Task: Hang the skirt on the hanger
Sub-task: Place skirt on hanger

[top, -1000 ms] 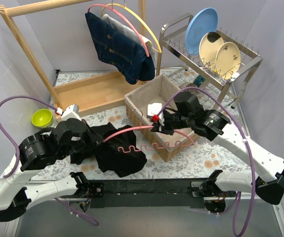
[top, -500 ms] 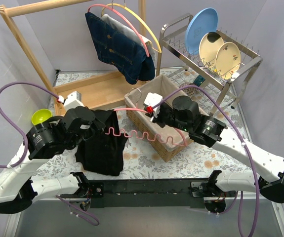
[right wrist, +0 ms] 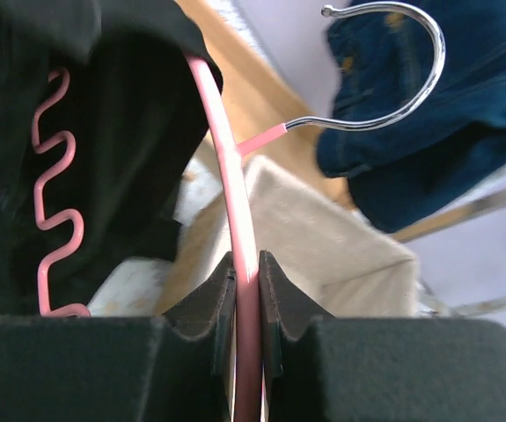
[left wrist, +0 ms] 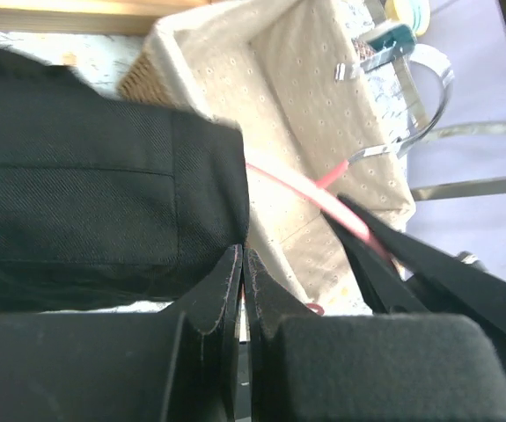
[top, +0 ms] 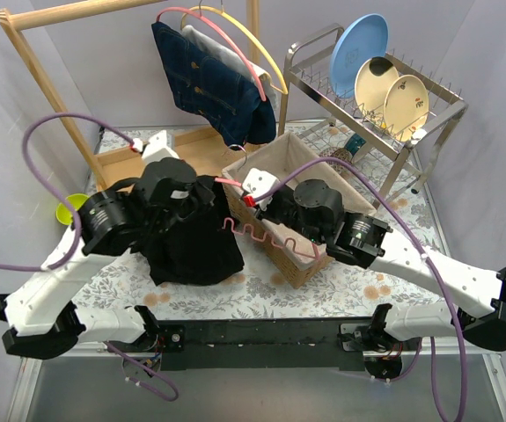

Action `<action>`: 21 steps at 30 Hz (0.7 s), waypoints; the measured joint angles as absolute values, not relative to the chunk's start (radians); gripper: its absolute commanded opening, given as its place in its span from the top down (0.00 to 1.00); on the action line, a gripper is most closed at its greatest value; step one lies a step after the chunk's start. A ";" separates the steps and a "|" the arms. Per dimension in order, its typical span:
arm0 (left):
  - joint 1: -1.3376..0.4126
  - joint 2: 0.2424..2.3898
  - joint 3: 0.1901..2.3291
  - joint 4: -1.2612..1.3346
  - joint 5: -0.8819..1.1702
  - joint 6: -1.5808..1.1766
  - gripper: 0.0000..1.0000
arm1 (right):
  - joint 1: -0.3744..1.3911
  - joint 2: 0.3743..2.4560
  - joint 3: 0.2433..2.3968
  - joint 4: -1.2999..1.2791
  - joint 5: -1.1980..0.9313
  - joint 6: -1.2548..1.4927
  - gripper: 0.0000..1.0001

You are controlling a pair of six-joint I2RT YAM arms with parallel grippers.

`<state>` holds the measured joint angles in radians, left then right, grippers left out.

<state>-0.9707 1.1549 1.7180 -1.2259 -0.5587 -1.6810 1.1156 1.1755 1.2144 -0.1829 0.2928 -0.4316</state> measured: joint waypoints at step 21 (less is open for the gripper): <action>-0.972 1.184 1.786 -1.105 -0.382 -1.539 0.27 | 1.097 1.231 1.379 -0.175 0.282 -0.523 0.99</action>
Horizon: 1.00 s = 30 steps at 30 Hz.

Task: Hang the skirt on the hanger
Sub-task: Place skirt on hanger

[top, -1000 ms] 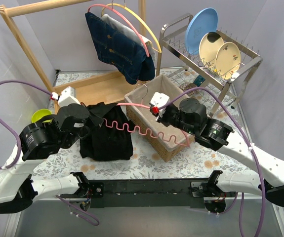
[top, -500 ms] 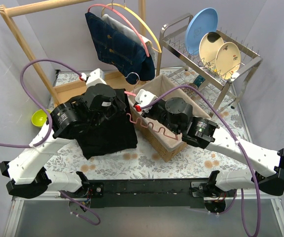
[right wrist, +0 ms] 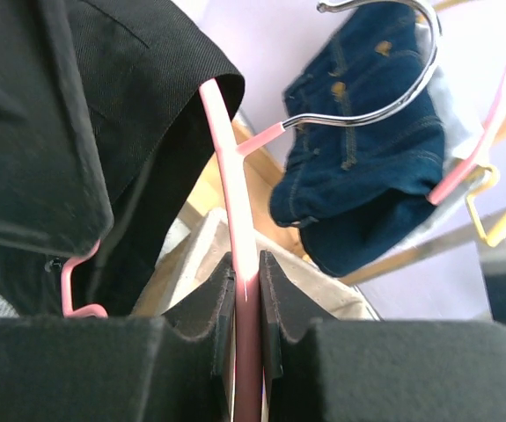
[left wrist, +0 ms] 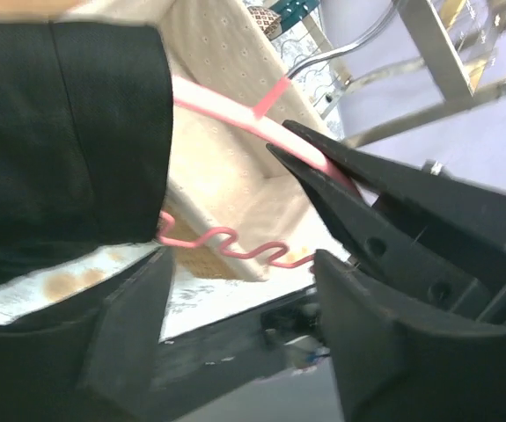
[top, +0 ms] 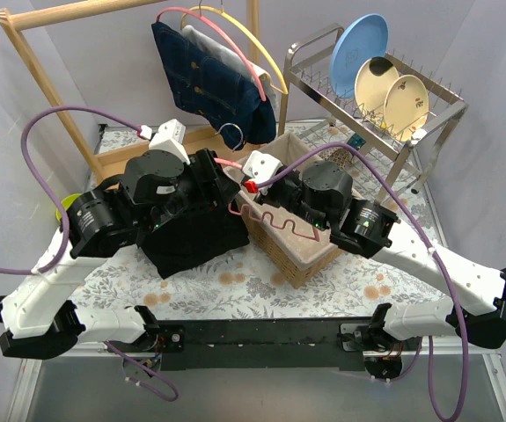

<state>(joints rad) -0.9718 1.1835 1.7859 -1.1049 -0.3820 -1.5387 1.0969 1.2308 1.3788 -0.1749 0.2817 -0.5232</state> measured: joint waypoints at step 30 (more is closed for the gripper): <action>-0.973 0.976 1.599 -1.108 -0.062 -0.577 0.37 | 0.981 1.097 1.277 -0.367 -0.381 -0.605 0.99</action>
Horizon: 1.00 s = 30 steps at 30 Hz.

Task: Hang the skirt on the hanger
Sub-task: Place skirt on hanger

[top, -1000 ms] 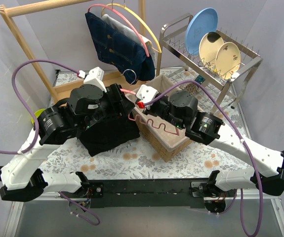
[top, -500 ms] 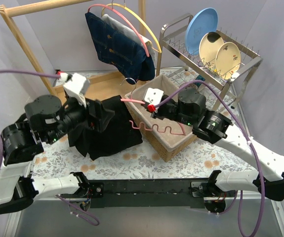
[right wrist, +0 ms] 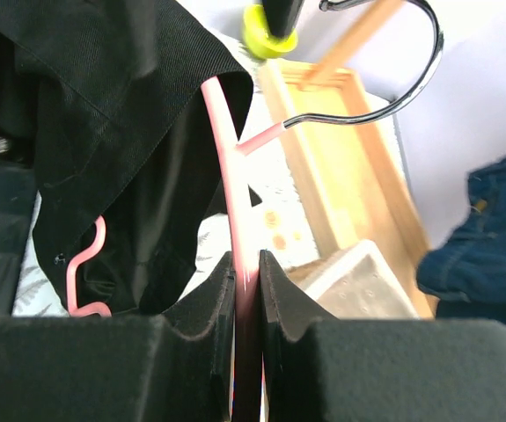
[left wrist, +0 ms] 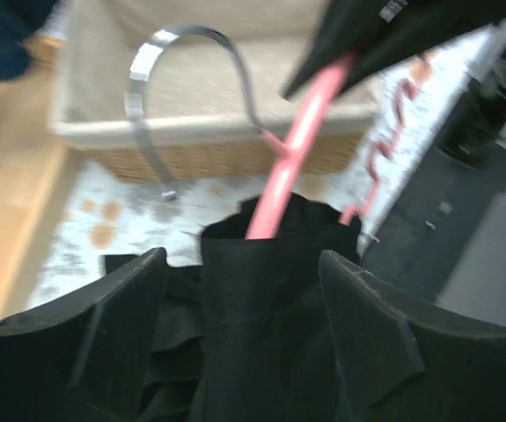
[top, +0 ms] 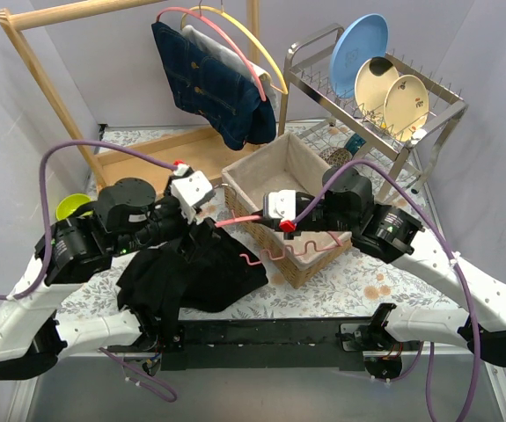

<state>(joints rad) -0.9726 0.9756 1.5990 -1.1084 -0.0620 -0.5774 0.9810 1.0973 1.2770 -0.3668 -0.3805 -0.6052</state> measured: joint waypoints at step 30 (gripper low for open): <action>-0.970 0.865 1.290 -1.120 0.271 -0.772 1.00 | 0.956 1.075 1.252 -0.499 -0.572 -0.643 0.99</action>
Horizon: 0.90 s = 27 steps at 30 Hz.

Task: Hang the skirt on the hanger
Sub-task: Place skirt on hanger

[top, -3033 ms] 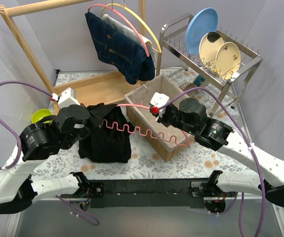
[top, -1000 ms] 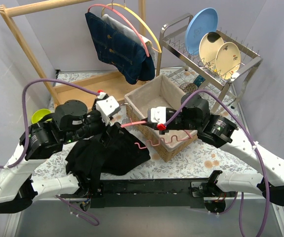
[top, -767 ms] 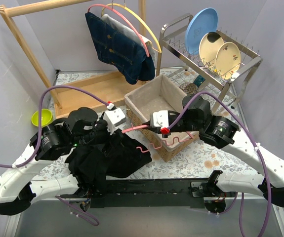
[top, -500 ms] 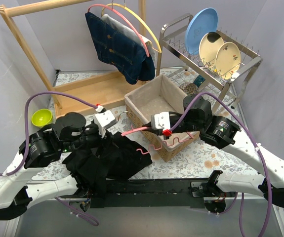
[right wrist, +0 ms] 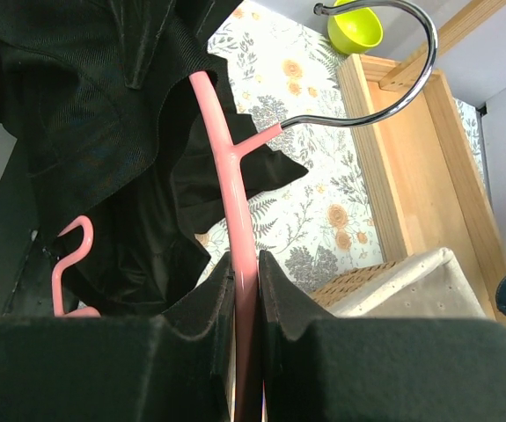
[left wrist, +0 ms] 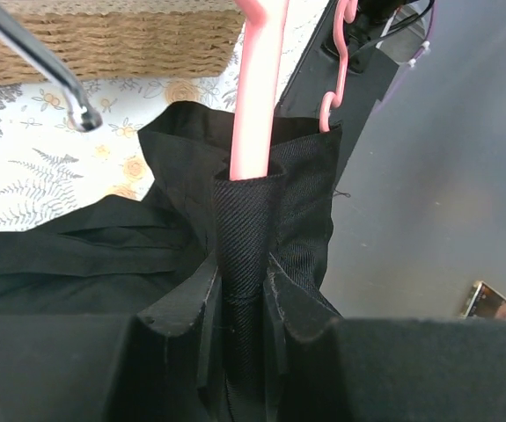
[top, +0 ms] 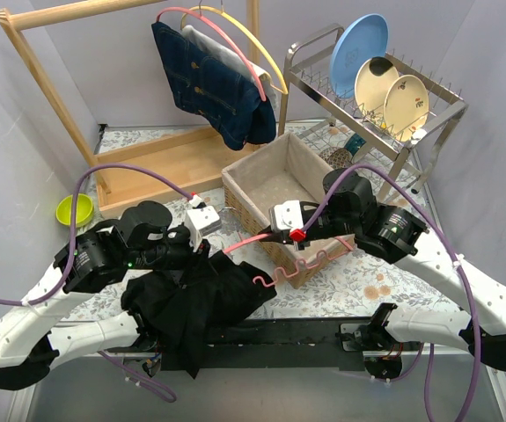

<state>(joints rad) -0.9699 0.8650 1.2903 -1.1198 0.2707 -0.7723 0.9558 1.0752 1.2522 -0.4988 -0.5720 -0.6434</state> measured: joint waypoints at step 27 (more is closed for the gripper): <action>-0.971 0.821 1.202 -0.944 0.264 -0.898 1.00 | 0.961 1.132 1.252 -0.438 -0.654 -0.625 0.94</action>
